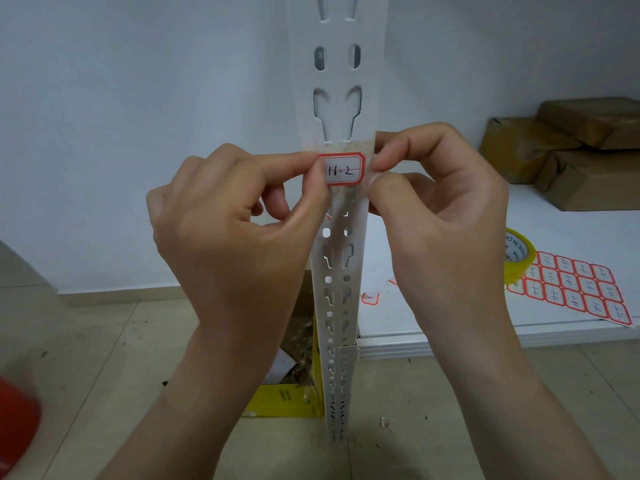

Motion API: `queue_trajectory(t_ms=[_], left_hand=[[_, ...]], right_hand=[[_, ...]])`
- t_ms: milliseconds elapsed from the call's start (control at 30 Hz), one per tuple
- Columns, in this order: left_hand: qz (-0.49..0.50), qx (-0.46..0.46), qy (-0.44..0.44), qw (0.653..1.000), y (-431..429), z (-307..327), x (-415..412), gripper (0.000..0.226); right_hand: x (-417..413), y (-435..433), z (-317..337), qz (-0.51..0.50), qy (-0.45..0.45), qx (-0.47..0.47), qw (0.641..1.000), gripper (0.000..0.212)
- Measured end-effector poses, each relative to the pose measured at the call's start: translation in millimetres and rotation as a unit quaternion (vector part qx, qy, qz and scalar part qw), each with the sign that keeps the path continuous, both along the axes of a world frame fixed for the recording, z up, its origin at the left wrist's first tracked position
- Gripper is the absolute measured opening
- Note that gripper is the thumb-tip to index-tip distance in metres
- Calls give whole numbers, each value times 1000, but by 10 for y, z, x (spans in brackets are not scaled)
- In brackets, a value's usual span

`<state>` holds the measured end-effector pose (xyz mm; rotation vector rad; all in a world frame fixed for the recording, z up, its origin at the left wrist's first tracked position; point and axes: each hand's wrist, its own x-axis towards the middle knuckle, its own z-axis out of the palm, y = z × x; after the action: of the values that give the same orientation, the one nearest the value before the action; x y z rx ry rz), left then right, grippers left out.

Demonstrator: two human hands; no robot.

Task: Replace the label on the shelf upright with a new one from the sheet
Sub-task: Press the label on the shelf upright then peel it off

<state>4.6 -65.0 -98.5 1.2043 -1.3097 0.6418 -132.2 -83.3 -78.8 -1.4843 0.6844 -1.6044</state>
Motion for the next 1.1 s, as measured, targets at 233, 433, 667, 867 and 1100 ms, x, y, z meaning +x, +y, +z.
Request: queue_trajectory(t_ms=[233, 433, 667, 867, 1100], left_hand=[[-15, 9, 32, 999, -20, 13, -35, 9], [-20, 12, 38, 999, -26, -11, -35, 8], [-36, 4, 38, 999, -42, -20, -51, 12], [-45, 6, 52, 998, -52, -36, -58, 8], [-49, -10, 46, 998, -54, -35, -70, 17]], right_hand=[[9, 5, 5, -2, 1, -3, 1000, 22], [8, 13, 5, -6, 5, -2, 1000, 21], [13, 14, 9, -13, 8, -4, 1000, 20], [-2, 16, 12, -17, 13, -5, 1000, 18], [6, 0, 6, -20, 18, -8, 1000, 17]])
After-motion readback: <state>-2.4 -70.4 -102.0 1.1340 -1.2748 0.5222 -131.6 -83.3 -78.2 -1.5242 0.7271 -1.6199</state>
